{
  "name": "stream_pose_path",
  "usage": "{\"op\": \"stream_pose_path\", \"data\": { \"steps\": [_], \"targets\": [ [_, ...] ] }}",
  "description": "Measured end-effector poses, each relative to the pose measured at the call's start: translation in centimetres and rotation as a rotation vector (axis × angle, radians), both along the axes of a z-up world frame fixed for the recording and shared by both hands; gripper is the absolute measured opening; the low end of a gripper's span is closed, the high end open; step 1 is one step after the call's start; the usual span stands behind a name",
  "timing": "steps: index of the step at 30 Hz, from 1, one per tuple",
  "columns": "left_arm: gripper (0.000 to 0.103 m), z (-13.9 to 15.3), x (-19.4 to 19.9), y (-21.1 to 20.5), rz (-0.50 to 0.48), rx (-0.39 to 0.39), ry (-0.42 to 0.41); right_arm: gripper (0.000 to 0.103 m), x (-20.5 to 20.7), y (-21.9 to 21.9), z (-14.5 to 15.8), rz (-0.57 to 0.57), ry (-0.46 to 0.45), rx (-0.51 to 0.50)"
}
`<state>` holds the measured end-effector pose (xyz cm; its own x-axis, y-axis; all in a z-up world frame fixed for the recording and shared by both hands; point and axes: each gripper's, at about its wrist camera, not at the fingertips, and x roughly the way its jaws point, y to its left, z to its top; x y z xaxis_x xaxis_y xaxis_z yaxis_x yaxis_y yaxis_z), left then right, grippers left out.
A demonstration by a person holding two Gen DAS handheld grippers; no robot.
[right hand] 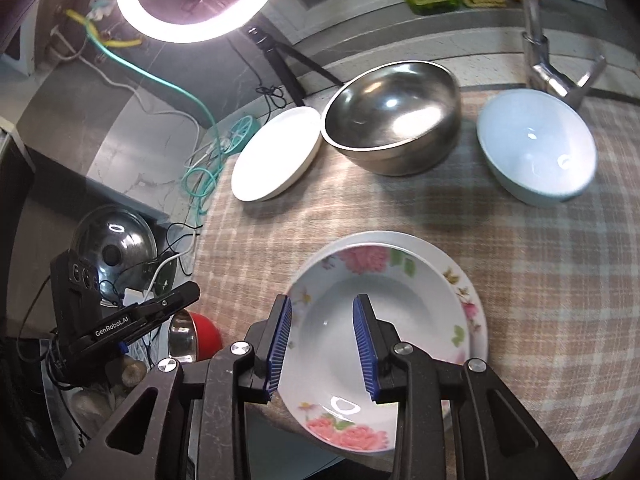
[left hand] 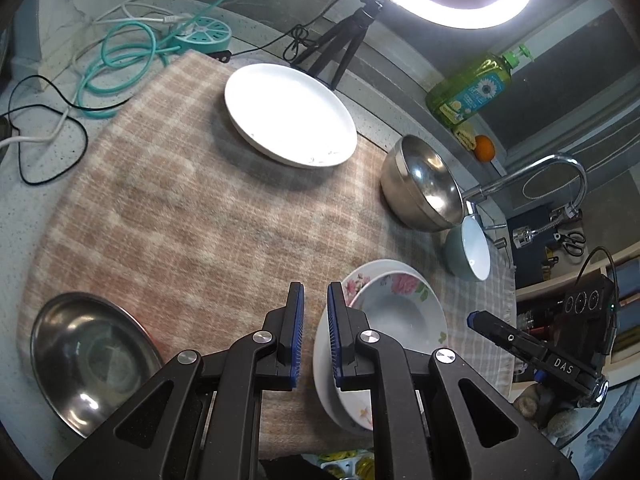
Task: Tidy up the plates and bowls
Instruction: 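Open the left gripper and release the flowered plate on the stack, then move the left gripper to the rim of the white gold-leaf plate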
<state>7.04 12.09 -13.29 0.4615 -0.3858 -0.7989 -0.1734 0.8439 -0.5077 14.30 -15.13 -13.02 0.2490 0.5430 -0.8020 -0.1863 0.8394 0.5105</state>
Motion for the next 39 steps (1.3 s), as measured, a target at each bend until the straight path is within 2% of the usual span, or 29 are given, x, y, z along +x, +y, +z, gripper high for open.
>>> {"op": "stream_pose_path", "data": {
  "steps": [11,17,23,39],
  "targets": [
    [0.01,1.6,2.4,3.3,-0.017,-0.017,-0.025,0.029,2.7,5.1,1.3,0.026,0.0,0.025],
    [0.01,1.9,4.1,5.3,-0.024,-0.039,-0.033,0.029,4.6,7.7,2.1,0.011,-0.017,0.054],
    [0.01,2.1,5.8,6.5,-0.03,-0.025,-0.047,0.029,7.5,9.9,2.7,0.007,-0.054,0.034],
    [0.01,1.3,12.2,8.5,-0.012,-0.016,-0.006,0.029,16.2,10.8,0.9,-0.032,0.03,-0.007]
  ]
}}
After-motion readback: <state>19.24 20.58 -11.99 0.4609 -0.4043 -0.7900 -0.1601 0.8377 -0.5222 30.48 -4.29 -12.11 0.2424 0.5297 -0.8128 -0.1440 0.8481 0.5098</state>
